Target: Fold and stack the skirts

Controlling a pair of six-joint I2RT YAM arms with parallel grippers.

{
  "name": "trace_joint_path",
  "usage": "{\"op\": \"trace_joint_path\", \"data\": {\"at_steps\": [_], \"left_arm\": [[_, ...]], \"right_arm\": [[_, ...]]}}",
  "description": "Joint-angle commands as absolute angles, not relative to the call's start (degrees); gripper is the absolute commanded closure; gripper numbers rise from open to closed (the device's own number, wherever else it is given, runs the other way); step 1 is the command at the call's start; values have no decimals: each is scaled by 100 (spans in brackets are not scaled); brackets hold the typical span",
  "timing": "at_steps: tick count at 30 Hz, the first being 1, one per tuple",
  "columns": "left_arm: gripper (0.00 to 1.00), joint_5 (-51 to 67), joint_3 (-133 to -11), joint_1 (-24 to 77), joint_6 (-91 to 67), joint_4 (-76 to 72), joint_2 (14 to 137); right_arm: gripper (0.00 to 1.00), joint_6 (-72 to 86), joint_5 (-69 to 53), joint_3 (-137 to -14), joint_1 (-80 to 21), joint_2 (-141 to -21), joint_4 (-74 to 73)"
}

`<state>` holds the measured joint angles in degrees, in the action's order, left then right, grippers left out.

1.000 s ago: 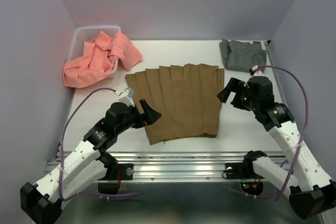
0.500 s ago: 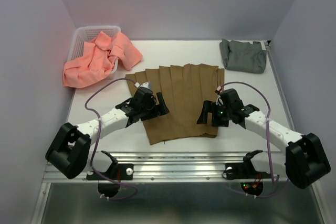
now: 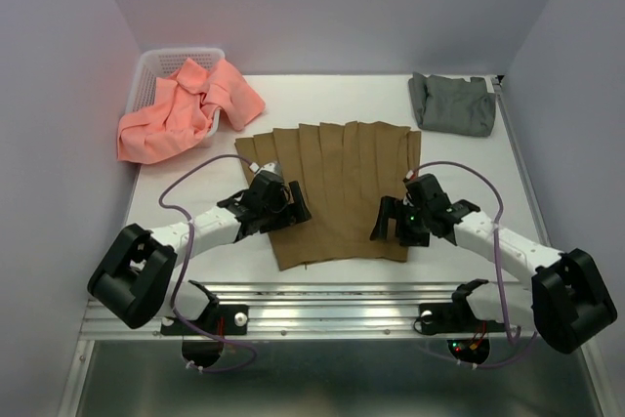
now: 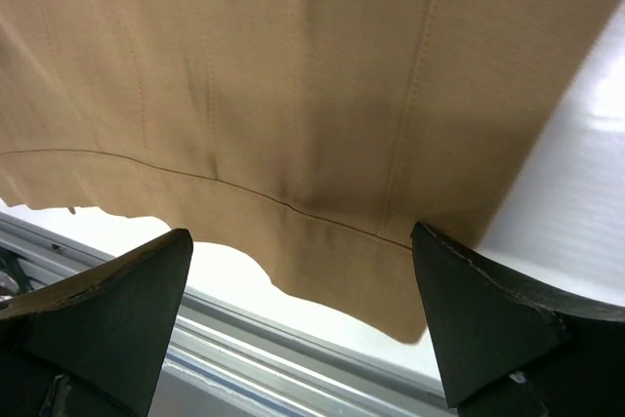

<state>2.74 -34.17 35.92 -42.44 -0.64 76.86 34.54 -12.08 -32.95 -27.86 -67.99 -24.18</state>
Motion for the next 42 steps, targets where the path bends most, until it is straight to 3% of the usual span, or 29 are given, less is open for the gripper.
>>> {"op": "trace_joint_path", "data": {"at_steps": [1,4,8,11,17,29,33,38,40,42], "left_arm": [[1,158,-3340,3604,-4184,-44,7453],[1,290,-3480,3604,-4131,-123,7392],[1,527,-3970,3700,-3912,-185,7453],[1,431,-4358,4068,-3709,-158,7445],[1,220,-5193,5270,-3182,-263,7865],[1,1335,-7962,6671,-2172,-510,10959],[1,1538,-7937,6688,-2110,-571,11302],[1,1679,-6981,6688,-2171,-958,11189],[1,1740,-6568,6688,-2276,-1124,11145],[1,1784,-6329,6680,-2329,-1335,11136]], "right_arm": [[0,3393,-871,-3480,-2839,-6505,-3374],[0,3357,-590,-3840,-2839,-6206,-3419],[0,3533,716,-4621,-2839,-6205,-3463],[0,3384,1264,-5456,-2332,-6581,-3445],[0,2813,1011,-6977,-1345,-7812,-3367],[0,2312,150,-8938,-439,-10493,-3322],[0,2242,150,-9035,-272,-10836,-3331],[3,2171,351,-9026,-220,-11118,-3322],[8,2084,273,-9088,-220,-11311,-3287],[19,2013,167,-9211,-220,-11504,-3296]]}}
